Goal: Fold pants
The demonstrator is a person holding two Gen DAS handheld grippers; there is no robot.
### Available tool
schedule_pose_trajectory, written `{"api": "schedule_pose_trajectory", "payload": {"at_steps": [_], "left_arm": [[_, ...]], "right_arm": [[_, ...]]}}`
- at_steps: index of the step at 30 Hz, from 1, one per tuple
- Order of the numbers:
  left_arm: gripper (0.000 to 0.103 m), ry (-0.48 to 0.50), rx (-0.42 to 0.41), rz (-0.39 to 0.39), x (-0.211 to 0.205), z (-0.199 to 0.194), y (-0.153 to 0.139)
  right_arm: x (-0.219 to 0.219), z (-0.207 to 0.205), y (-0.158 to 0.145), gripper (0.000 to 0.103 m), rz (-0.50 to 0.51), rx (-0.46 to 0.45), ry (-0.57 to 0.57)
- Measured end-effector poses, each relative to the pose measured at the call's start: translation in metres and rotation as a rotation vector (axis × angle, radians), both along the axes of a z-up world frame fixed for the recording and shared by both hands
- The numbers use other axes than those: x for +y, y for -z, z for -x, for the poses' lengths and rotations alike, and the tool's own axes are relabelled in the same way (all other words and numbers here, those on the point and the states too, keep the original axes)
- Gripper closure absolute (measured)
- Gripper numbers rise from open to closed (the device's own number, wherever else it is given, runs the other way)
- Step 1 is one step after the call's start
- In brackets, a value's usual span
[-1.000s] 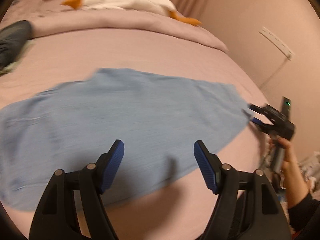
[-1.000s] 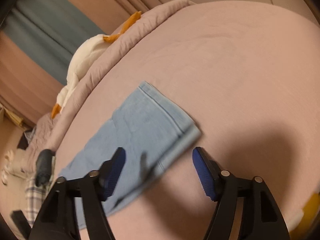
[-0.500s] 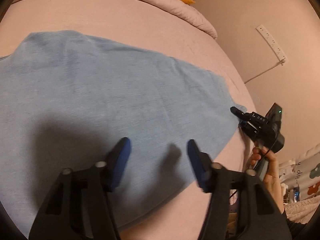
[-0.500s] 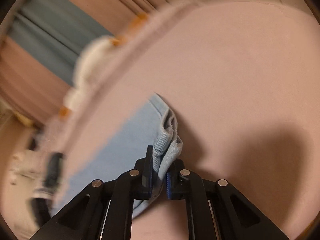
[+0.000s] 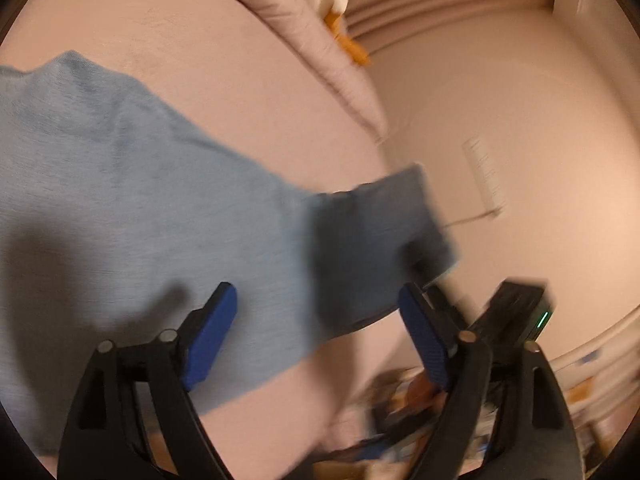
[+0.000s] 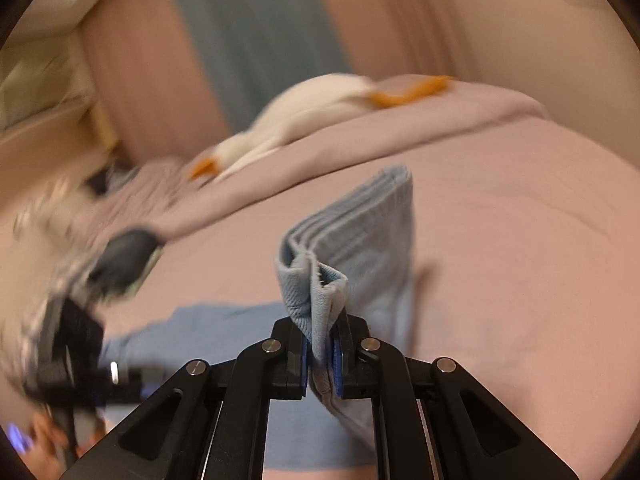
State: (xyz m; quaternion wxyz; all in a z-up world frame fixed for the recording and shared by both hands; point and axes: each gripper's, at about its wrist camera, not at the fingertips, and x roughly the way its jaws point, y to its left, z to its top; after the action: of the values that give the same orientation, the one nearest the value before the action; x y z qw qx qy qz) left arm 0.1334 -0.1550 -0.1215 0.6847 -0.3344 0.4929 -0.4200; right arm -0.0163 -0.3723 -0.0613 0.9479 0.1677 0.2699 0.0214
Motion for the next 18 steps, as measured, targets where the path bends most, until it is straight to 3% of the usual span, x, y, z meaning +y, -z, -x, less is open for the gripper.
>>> {"api": "schedule_pose_trajectory", "payload": {"at_steps": [3, 5, 7, 8, 10, 11, 12, 14, 18], "left_arm": [[0.010, -0.031, 0.045, 0.077, 0.002, -0.002, 0.004], [0.010, -0.051, 0.075, 0.068, 0.006, -0.004, 0.015], [0.012, -0.075, 0.125, 0.041, 0.015, -0.007, 0.028], [0.016, -0.087, 0.151, 0.037, 0.018, -0.007, 0.033], [0.043, -0.108, 0.161, 0.039, 0.030, -0.008, 0.038], [0.050, -0.116, 0.144, 0.034, 0.039, -0.008, 0.036], [0.064, -0.125, 0.106, 0.007, 0.044, -0.008, 0.032], [0.065, -0.132, 0.060, -0.035, 0.052, -0.011, 0.023], [0.068, -0.140, -0.023, -0.095, 0.063, -0.016, 0.008]], "right_arm": [[0.062, -0.010, 0.007, 0.093, 0.136, 0.006, -0.117], [0.101, -0.014, 0.017, 0.093, 0.226, 0.022, -0.184], [0.125, -0.016, 0.027, 0.093, 0.251, 0.042, -0.240], [0.140, -0.019, 0.033, 0.093, 0.261, 0.052, -0.280], [0.159, -0.018, 0.040, 0.093, 0.285, 0.064, -0.325], [0.169, -0.018, 0.043, 0.093, 0.313, 0.073, -0.345], [0.179, -0.017, 0.047, 0.093, 0.351, 0.078, -0.357], [0.192, -0.017, 0.047, 0.093, 0.397, 0.077, -0.365], [0.207, -0.018, 0.044, 0.093, 0.396, 0.060, -0.393]]}}
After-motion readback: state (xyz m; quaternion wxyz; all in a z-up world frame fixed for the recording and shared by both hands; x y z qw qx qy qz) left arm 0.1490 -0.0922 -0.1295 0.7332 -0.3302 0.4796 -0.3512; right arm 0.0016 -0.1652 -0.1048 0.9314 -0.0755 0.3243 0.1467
